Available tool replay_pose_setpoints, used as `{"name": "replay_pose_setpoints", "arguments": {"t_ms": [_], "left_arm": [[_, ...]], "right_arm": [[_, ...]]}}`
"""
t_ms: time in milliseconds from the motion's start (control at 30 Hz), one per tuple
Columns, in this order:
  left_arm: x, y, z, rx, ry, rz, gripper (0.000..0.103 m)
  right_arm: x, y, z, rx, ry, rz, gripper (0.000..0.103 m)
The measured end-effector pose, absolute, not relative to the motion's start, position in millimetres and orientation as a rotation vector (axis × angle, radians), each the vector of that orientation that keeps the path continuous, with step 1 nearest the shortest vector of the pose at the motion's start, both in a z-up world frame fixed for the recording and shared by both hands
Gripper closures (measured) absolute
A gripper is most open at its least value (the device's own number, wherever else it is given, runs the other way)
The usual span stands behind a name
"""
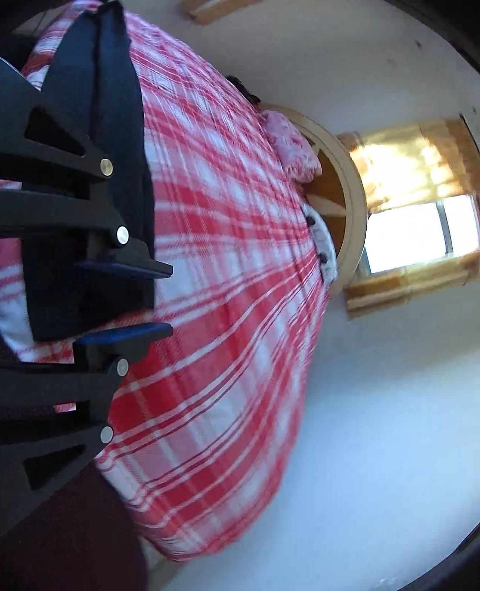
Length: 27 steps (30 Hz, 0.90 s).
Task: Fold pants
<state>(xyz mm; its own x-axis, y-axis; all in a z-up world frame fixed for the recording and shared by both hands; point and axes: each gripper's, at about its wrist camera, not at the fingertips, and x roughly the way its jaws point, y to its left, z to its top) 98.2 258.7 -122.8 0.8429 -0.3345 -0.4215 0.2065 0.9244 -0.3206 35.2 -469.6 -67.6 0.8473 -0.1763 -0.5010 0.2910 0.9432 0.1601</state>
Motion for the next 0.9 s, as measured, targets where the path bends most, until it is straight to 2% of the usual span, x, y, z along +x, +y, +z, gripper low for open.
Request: {"name": "replay_pose_setpoints", "arguments": {"t_ms": [67, 133, 233, 500, 667, 700, 733, 767, 833, 900], "left_arm": [[106.9, 255.6, -114.1, -0.278, 0.474, -0.286, 0.04], [117.6, 249.8, -109.6, -0.279, 0.467, -0.291, 0.039], [137.0, 237.8, -101.2, -0.281, 0.461, -0.316, 0.039], [139.9, 211.5, -107.4, -0.239, 0.516, -0.384, 0.039], [125.4, 215.6, -116.8, -0.237, 0.533, -0.408, 0.044], [124.3, 216.2, -117.4, -0.237, 0.532, -0.41, 0.044], [122.7, 217.6, -118.8, -0.239, 0.534, -0.409, 0.044], [122.5, 217.8, -119.5, -0.243, 0.535, -0.408, 0.044], [121.9, 219.4, -120.8, -0.251, 0.535, -0.4, 0.044], [121.1, 223.0, -122.9, -0.267, 0.538, -0.39, 0.044]], "right_arm": [[44.6, -434.7, -47.4, 0.173, 0.479, -0.178, 0.076], [60.6, -396.0, -34.9, 0.12, 0.477, -0.092, 0.067], [100.8, -329.2, -34.9, 0.083, 0.541, 0.092, 0.065], [189.2, -147.3, -89.4, -0.146, 0.712, 0.492, 0.065], [217.2, -106.0, -123.7, -0.269, 0.837, 0.604, 0.065], [217.5, -102.0, -129.3, -0.295, 0.859, 0.608, 0.069], [216.3, -100.8, -133.3, -0.313, 0.874, 0.609, 0.084], [215.3, -103.2, -134.3, -0.322, 0.882, 0.613, 0.092], [206.4, -105.7, -134.4, -0.336, 0.882, 0.627, 0.099], [191.8, -109.4, -130.0, -0.339, 0.883, 0.657, 0.099]]}}
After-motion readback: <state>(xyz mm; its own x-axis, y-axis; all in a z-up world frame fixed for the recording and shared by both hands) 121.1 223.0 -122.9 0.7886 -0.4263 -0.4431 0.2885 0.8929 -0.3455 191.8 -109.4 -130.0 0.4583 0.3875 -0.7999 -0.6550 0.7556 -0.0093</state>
